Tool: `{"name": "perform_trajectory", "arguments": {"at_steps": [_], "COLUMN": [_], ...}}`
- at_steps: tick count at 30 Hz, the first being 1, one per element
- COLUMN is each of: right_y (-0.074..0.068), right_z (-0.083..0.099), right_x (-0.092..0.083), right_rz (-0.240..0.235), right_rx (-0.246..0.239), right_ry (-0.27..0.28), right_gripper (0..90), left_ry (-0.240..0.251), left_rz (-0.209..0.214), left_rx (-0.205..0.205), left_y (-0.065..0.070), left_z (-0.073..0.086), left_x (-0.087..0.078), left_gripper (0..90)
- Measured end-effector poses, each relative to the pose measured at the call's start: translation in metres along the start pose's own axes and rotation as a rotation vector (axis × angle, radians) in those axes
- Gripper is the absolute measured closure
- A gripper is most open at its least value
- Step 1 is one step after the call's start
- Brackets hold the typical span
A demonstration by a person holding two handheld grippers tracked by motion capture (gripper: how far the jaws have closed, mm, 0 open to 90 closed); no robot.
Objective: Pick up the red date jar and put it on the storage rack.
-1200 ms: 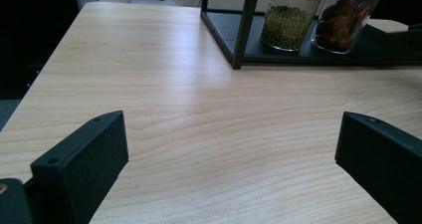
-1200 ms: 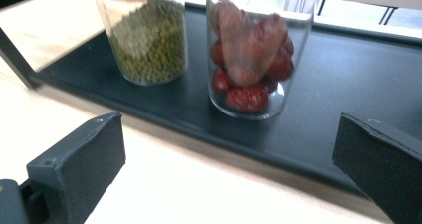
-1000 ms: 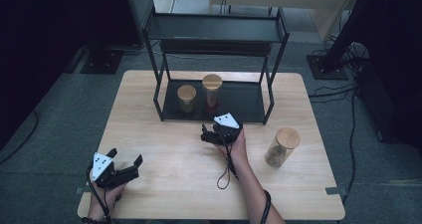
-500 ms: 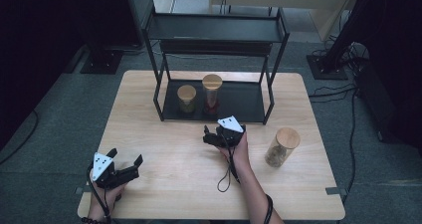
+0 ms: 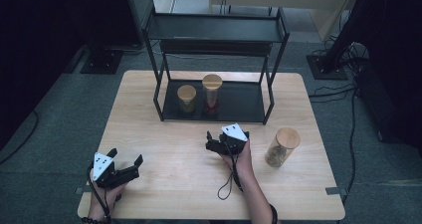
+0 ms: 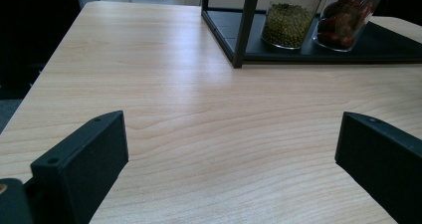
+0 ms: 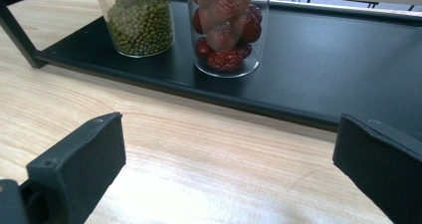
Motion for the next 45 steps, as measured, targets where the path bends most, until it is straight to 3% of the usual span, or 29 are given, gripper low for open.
{"name": "perform_trajectory", "arguments": {"at_steps": [13, 45], "right_y": [0.001, 0.014], "right_z": [0.011, 0.032], "right_x": [-0.027, -0.076], "right_rz": [-0.019, -0.010], "right_rx": [0.008, -0.005], "right_ry": [0.046, 0.023], "right_gripper": [0.0, 0.0], "left_ry": [-0.002, -0.001], "left_rz": [-0.002, -0.008], "left_rx": [0.002, 0.009], "left_y": [0.000, 0.001], "left_z": [0.000, 0.000], "left_x": [0.000, 0.000], "left_gripper": [0.4, 0.4]}}
Point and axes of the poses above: each handheld gripper's, and its own axes: x roughly forward along the jaws, z roughly out of its underside, y roughly to its right, the point moved 4 cm from there along x, roughly forward along the jaws, and after that the axes turned 11 degrees about x, right-handed, at the moved point
